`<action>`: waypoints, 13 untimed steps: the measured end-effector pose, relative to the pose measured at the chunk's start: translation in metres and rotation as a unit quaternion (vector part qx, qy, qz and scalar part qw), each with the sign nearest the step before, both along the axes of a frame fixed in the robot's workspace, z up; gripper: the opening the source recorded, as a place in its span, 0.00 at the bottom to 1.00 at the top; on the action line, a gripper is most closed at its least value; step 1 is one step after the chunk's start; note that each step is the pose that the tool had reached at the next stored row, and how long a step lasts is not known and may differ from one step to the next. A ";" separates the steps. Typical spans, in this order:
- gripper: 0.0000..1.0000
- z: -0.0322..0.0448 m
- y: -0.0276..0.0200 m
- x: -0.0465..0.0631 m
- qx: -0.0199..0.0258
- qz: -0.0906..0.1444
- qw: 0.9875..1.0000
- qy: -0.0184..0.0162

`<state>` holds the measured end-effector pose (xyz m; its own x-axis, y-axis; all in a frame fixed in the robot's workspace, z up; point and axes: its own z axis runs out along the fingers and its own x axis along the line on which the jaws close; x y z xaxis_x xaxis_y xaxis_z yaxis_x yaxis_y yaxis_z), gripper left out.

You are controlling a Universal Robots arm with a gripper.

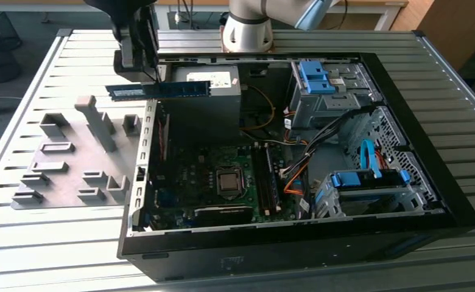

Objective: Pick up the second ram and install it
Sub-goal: 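Pick up the second ram and move it above second insertion slot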

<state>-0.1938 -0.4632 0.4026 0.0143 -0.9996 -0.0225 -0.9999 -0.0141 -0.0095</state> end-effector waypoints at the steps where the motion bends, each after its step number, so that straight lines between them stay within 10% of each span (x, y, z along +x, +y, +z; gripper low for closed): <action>1: 0.14 0.0000 0.0000 0.001 0.000 0.000 1.000 0.000; 13: 0.14 0.0000 0.0000 0.019 0.000 0.000 1.000 0.000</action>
